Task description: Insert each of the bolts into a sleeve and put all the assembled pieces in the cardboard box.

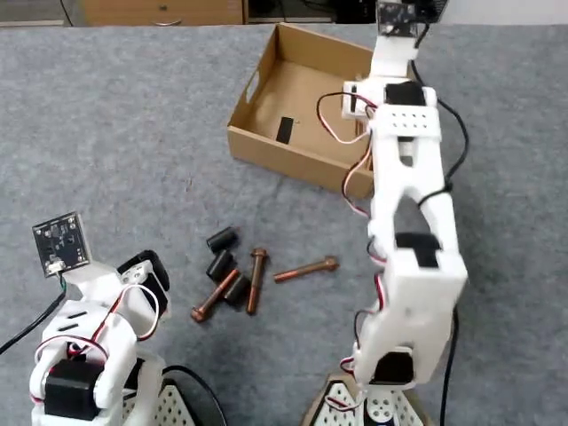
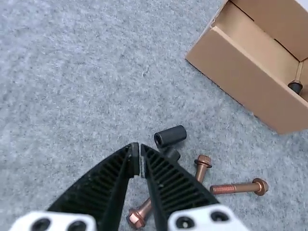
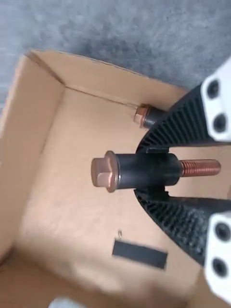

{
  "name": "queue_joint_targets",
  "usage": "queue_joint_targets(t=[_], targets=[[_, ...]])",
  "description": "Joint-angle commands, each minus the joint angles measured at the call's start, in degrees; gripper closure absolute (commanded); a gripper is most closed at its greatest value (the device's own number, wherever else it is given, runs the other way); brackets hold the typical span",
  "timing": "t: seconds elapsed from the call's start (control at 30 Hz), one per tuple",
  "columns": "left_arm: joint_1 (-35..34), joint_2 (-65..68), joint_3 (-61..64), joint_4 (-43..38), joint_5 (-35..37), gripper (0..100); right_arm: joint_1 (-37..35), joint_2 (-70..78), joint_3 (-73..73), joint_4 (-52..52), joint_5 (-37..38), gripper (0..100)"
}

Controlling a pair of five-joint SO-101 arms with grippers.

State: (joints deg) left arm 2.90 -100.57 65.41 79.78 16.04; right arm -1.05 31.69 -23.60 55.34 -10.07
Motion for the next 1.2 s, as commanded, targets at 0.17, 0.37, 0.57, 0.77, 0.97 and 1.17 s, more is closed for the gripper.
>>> queue_joint_targets(t=[0.17, 0.37, 0.57, 0.77, 0.97, 1.17], targets=[[-0.35, -2.07, -1.58, 0.09, -0.53, 98, 1.63, 15.78, -14.55, 1.67, -0.18, 99.1], [-0.62, -2.07, -1.93, 0.18, -0.53, 98, 1.27, 20.26, -21.93, 10.02, -0.53, 81.8], [-0.62, -2.07, -1.93, 0.18, -0.53, 98, 1.19, 20.18, -31.96, 18.64, -0.62, 81.0], [-0.62, -2.07, -1.76, 0.18, -0.53, 98, 0.84, 20.18, -53.23, 36.48, -0.62, 80.9], [-0.62, -2.07, -0.70, -1.67, -0.44, 98, 1.10, 18.07, -71.69, 46.68, -0.70, 81.0], [-0.62, -2.07, -0.53, -1.85, -0.44, 98, 0.92, 6.02, -67.74, 47.12, -0.70, 81.0]])
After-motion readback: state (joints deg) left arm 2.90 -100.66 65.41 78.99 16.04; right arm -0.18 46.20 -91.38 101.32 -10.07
